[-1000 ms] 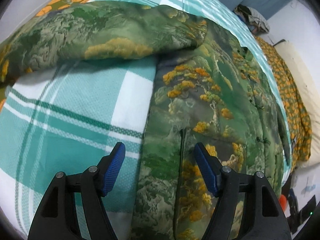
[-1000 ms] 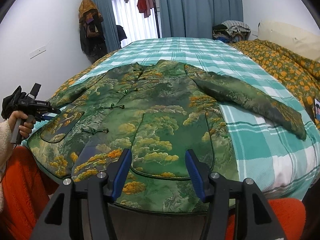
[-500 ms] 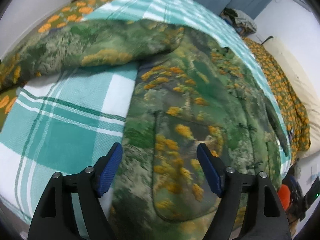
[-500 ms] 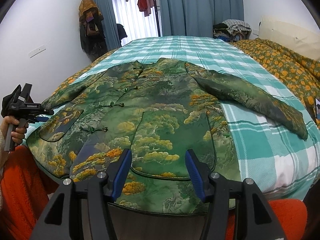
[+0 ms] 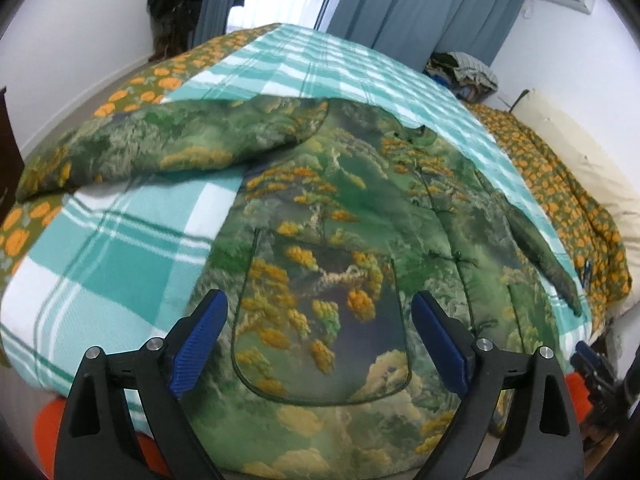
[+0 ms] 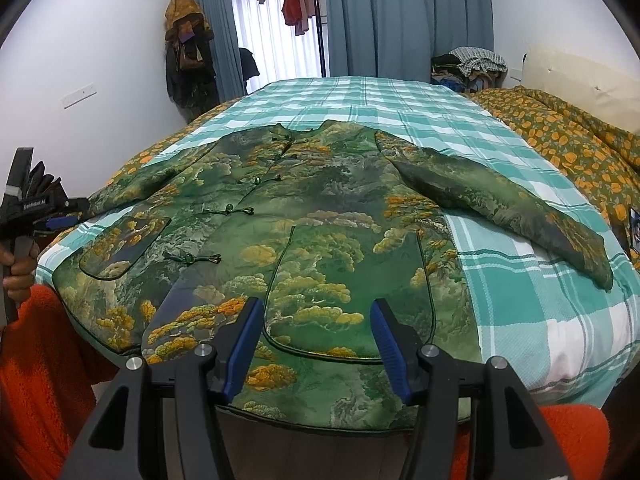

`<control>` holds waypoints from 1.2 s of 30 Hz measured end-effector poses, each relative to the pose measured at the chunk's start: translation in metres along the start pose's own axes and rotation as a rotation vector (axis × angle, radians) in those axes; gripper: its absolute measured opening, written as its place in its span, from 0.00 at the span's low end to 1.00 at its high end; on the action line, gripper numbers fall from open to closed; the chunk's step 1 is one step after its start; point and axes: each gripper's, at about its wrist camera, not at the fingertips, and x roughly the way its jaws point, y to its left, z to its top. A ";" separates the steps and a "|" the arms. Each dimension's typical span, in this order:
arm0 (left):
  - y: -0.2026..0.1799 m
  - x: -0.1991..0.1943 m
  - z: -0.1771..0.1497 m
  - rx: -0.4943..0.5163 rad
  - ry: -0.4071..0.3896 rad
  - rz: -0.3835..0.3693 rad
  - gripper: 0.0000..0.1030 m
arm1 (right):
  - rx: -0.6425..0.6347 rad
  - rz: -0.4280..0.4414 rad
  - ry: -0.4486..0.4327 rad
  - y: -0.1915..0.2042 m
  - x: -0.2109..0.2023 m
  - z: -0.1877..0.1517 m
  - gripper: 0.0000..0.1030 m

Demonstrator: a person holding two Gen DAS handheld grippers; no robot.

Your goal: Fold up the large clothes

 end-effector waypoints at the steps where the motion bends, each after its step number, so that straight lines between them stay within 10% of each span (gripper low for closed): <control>1: 0.000 0.001 -0.003 -0.007 0.005 0.001 0.91 | 0.001 0.000 -0.002 0.000 0.000 0.000 0.55; 28: -0.036 -0.043 0.003 -0.033 -0.237 0.038 0.94 | 0.020 -0.029 0.001 -0.005 0.000 -0.001 0.60; 36: -0.053 -0.032 -0.004 -0.014 -0.192 -0.008 0.94 | 0.072 -0.080 0.016 -0.017 0.007 -0.002 0.68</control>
